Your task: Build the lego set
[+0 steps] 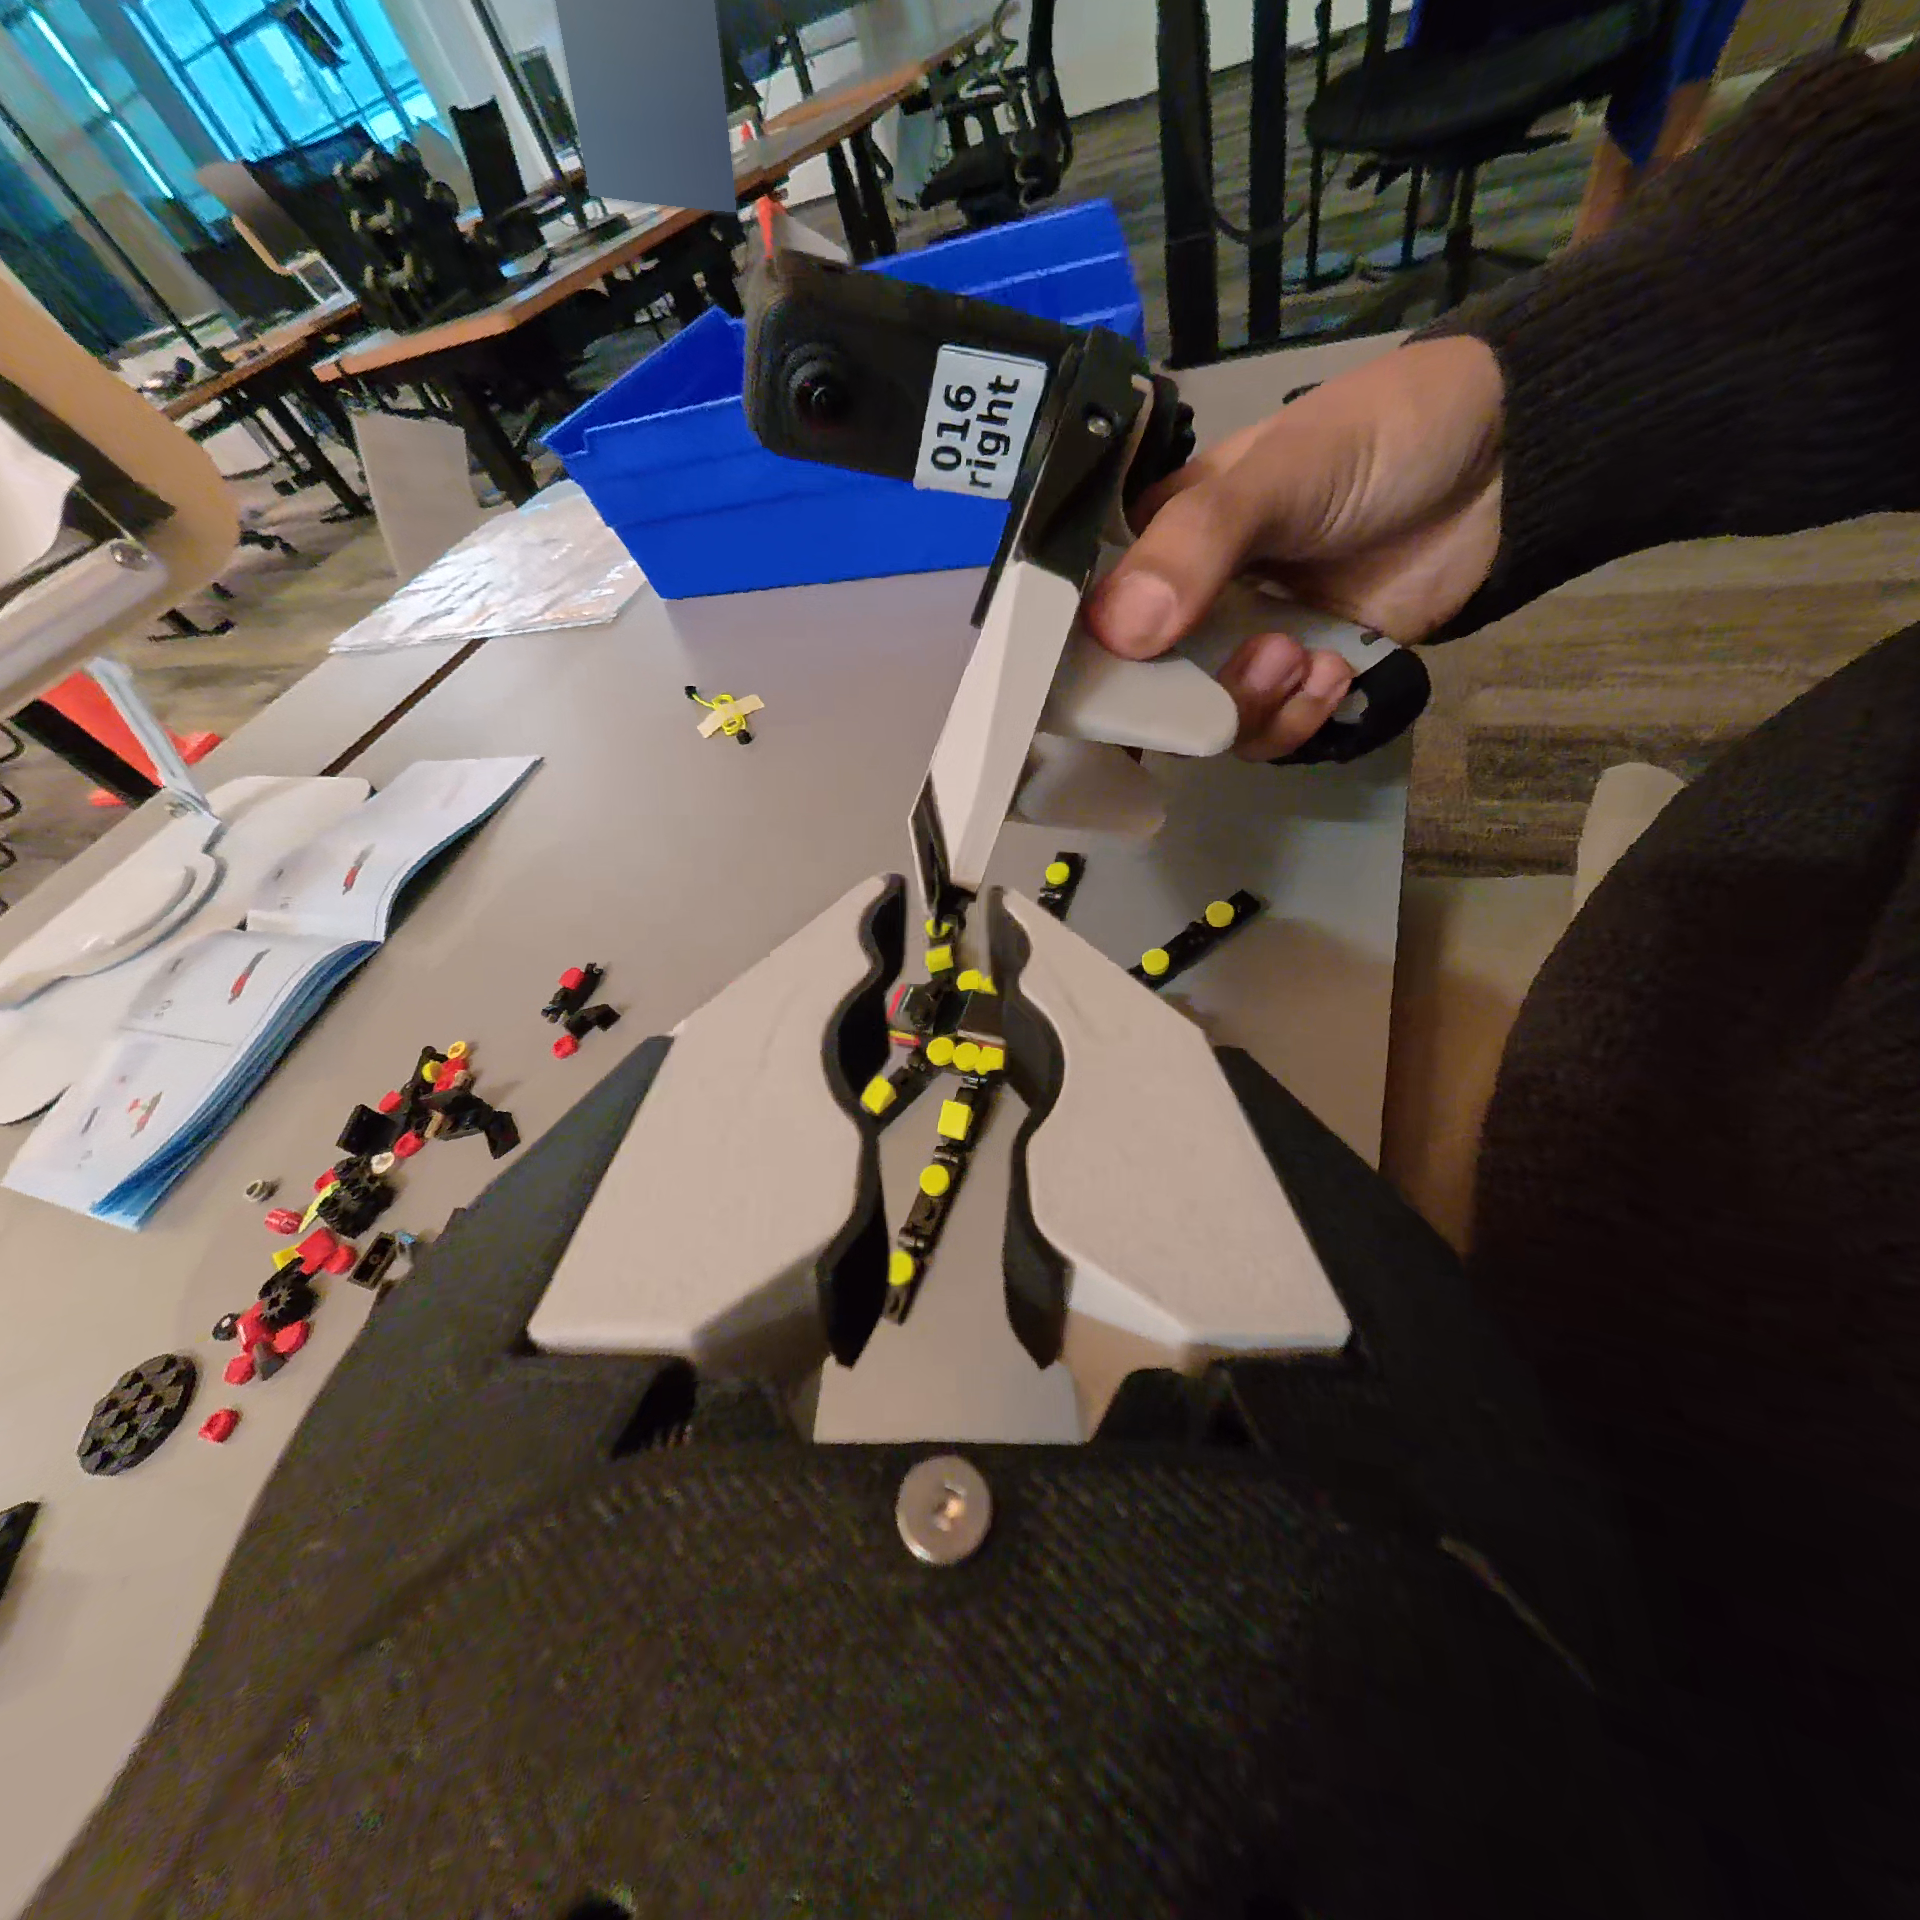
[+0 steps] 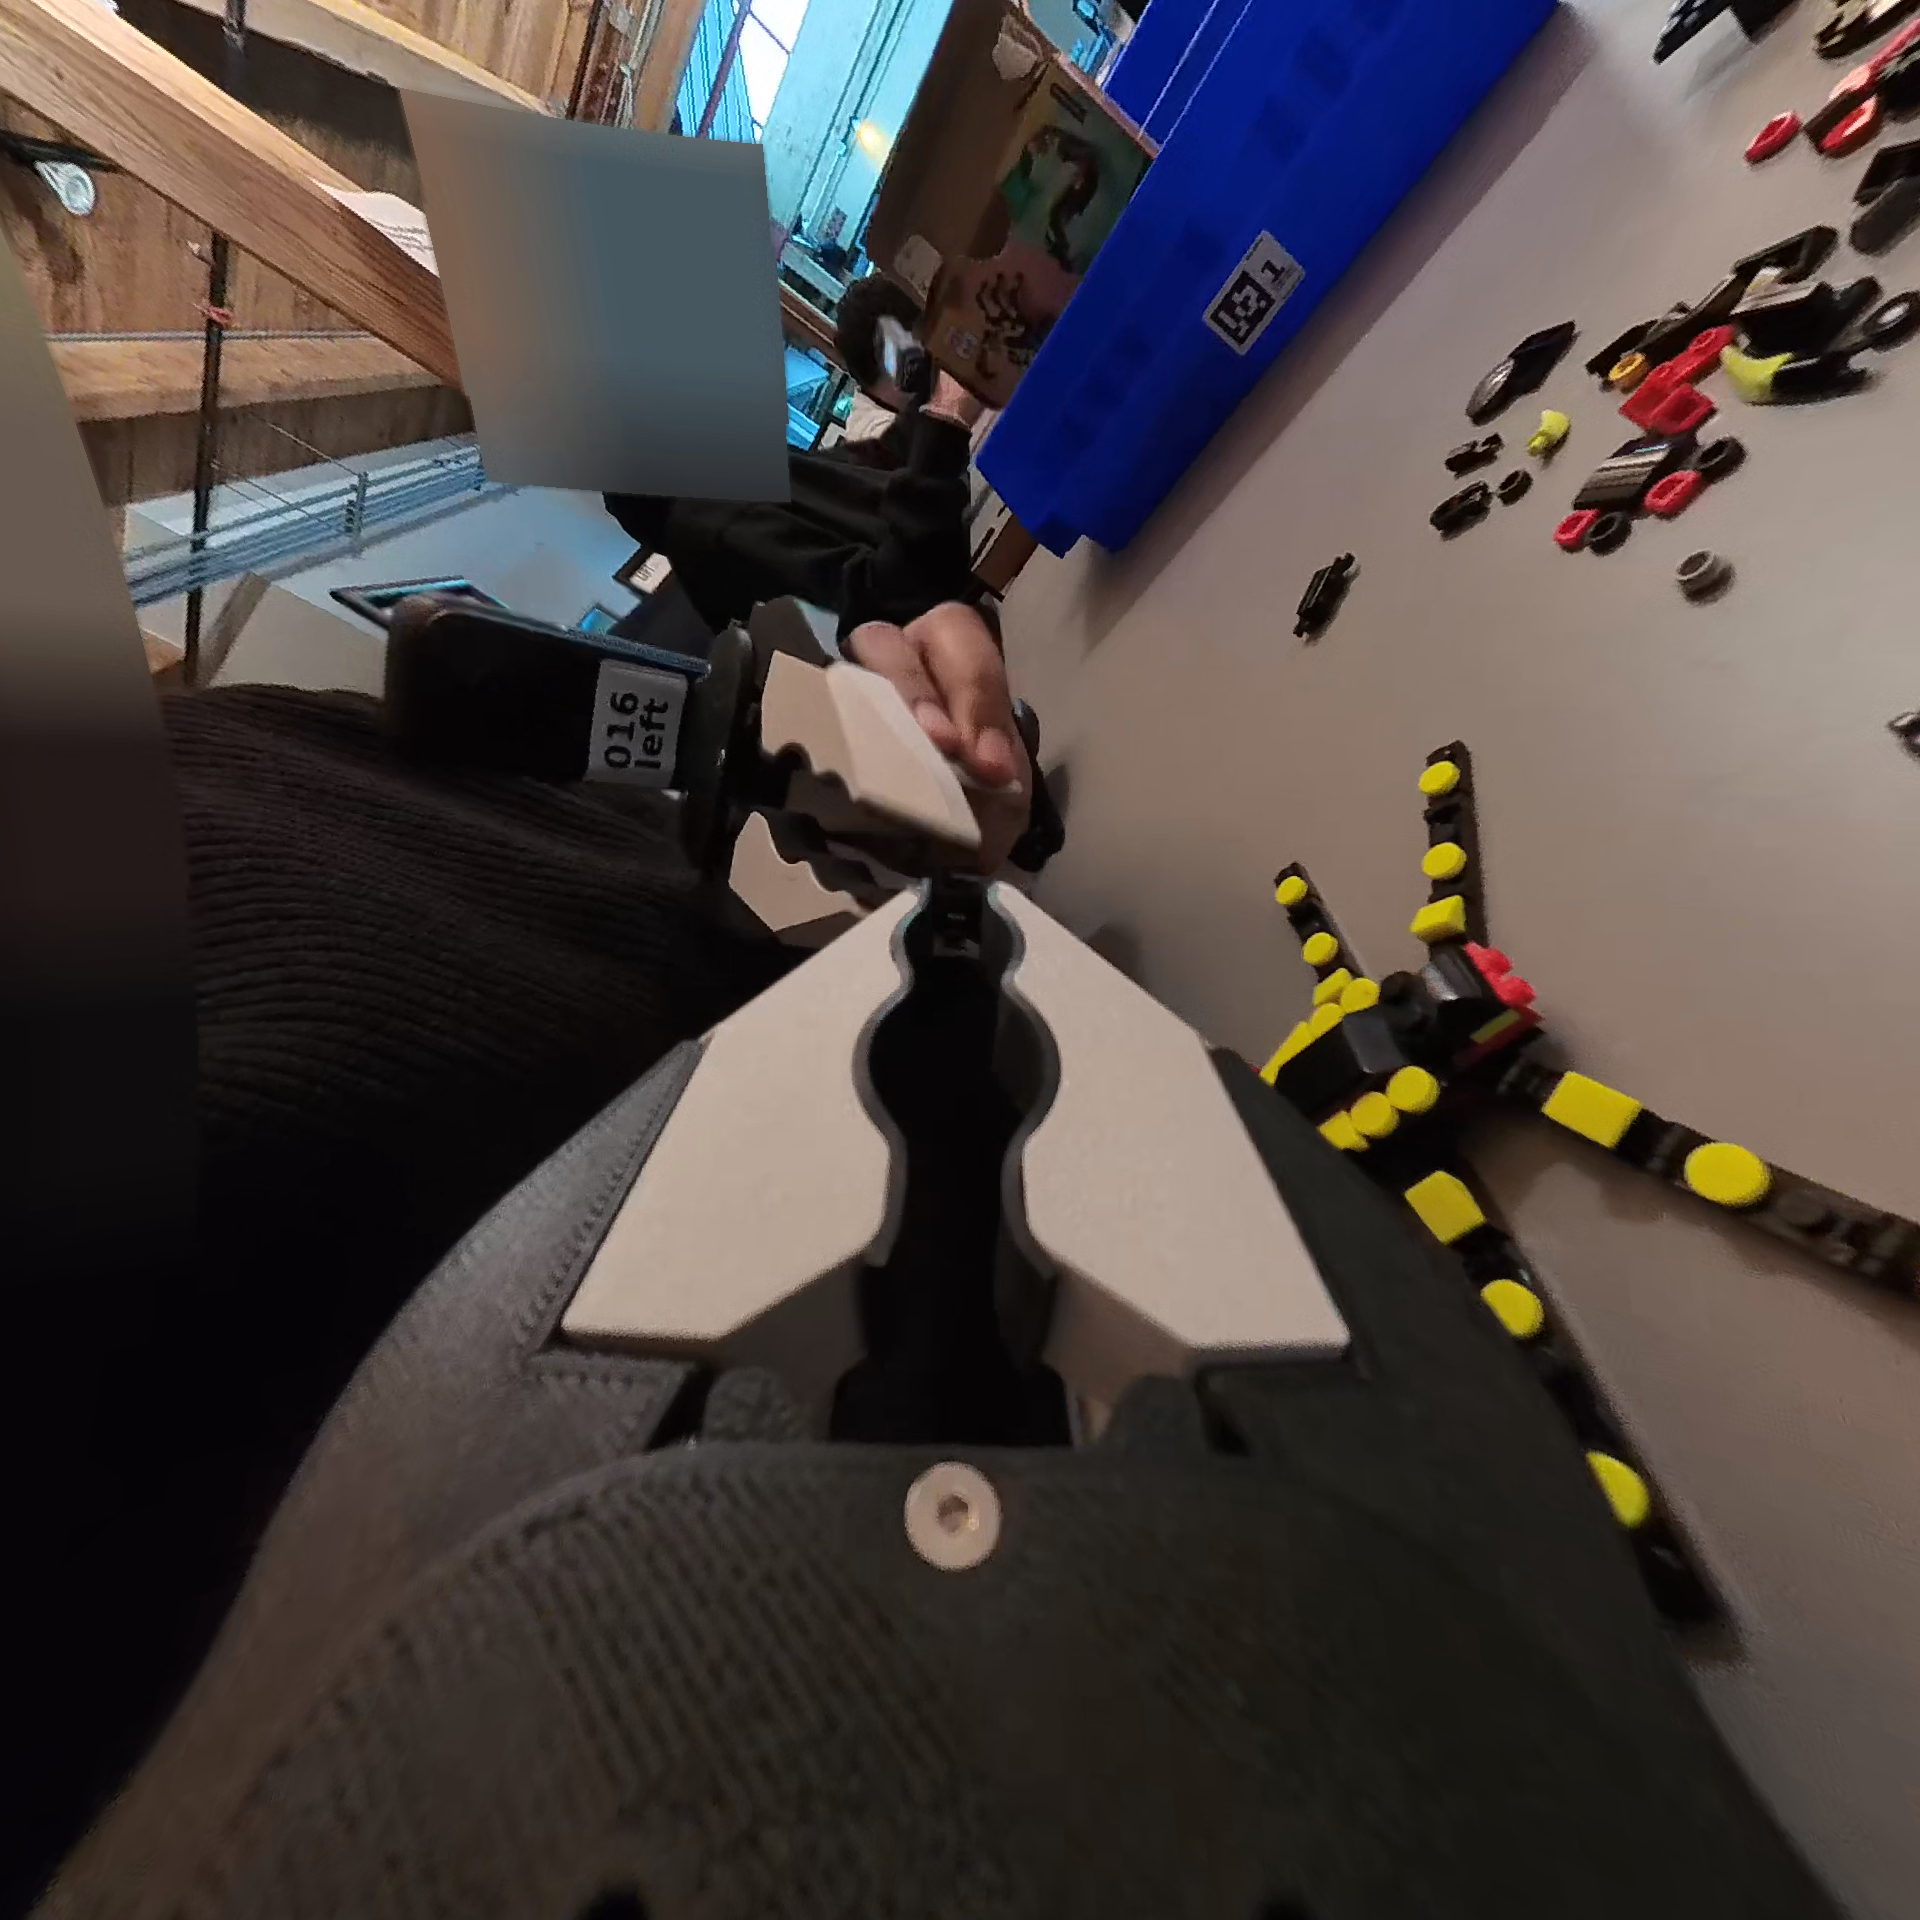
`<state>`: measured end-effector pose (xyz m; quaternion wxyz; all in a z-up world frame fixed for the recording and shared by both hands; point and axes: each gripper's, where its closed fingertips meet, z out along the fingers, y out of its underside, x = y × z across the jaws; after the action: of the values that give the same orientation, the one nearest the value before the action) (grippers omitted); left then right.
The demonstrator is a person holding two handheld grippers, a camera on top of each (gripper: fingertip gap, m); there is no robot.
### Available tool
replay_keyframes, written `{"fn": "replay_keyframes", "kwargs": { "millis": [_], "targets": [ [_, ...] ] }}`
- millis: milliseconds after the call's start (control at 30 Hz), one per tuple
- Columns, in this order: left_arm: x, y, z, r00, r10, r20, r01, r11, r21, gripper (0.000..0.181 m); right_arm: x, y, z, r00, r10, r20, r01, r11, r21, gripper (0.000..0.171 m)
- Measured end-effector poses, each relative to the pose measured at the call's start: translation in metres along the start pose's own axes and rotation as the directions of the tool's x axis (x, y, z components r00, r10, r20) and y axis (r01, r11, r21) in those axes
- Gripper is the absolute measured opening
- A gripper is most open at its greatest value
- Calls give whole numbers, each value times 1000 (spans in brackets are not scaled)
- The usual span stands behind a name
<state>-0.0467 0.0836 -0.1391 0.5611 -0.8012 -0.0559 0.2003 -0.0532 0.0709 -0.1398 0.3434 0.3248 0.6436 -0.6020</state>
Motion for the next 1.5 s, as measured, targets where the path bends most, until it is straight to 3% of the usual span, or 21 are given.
{"fn": "replay_keyframes", "kwargs": {
  "millis": [100,333,500,600,733,867,1233,1400,1500],
  "targets": [
    [1,1,-1,1000,-7,-27,7,1000,10,30,1,2,-2,1000,4,5,-4,1000,-17,6],
    [6,6,-1,997,68,-35,-68,998,-12,1,-5,5,0,990,99,103,-98,995,-20,6],
    [2,4,-2,998,62,-19,-62,998,-10,1,-5,2,0,990,95,108,-96,995,7,7],
    [-8,4,-2,997,65,52,-64,998,-28,1,1,-4,-2,992,97,80,-101,994,49,20],
    [-12,3,-1,994,51,93,-47,998,-37,1,2,-9,0,988,124,91,-133,986,104,24],
    [-12,0,-1,989,84,121,-79,996,-45,1,-1,-10,5,987,125,102,-137,983,121,14],
    [-6,-6,-3,982,149,115,-146,989,-30,1,-9,-6,2,987,101,125,-108,993,53,11],
    [0,-15,-7,998,55,42,-58,997,55,2,-21,-4,0,958,146,247,-161,986,41,10],
    [-1,-18,-9,1000,-29,-5,29,996,83,2,-23,-6,1,967,105,231,-124,990,68,10]
  ]
}}
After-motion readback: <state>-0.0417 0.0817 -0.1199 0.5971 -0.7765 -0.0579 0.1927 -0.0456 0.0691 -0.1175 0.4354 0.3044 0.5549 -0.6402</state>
